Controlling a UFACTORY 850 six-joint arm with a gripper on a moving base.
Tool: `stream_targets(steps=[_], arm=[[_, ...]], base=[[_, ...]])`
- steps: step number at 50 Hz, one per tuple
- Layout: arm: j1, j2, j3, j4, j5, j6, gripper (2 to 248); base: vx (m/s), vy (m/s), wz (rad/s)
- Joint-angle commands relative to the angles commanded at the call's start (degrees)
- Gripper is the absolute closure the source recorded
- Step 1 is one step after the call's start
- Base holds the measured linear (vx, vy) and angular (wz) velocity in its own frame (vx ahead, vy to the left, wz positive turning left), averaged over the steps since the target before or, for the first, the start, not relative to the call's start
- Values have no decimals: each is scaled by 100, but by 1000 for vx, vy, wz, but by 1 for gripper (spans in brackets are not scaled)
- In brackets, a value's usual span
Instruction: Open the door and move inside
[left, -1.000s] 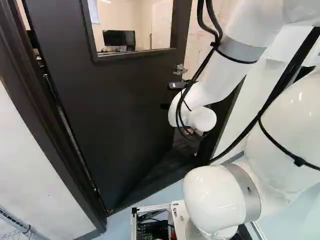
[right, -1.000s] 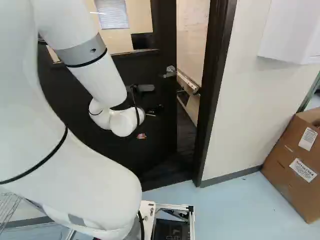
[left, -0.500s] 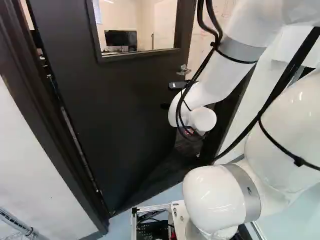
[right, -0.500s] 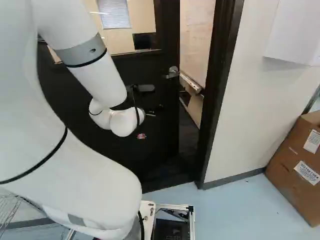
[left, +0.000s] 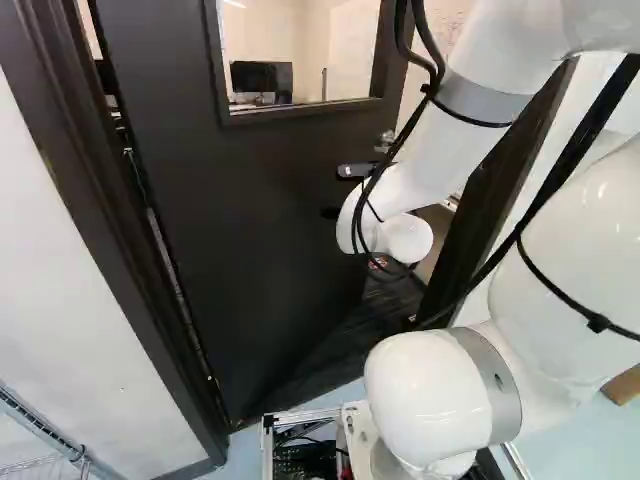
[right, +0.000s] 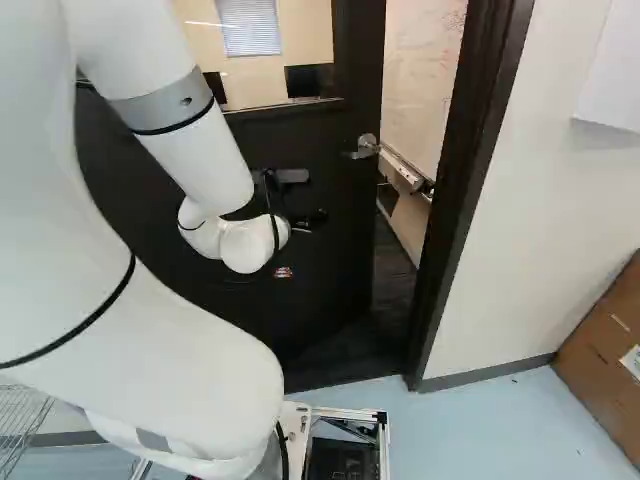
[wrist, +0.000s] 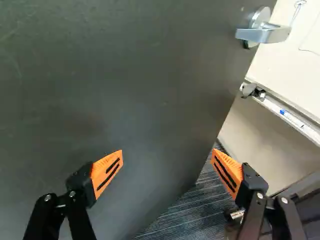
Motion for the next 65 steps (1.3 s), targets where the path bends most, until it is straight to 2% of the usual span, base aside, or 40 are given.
stream_targets(steps=[40, 65], arm=[[0, -8, -7, 12, 0, 0, 3], [133, -246, -232, 336, 0, 0, 3]], base=[[14, 8, 7], [0, 0, 0]])
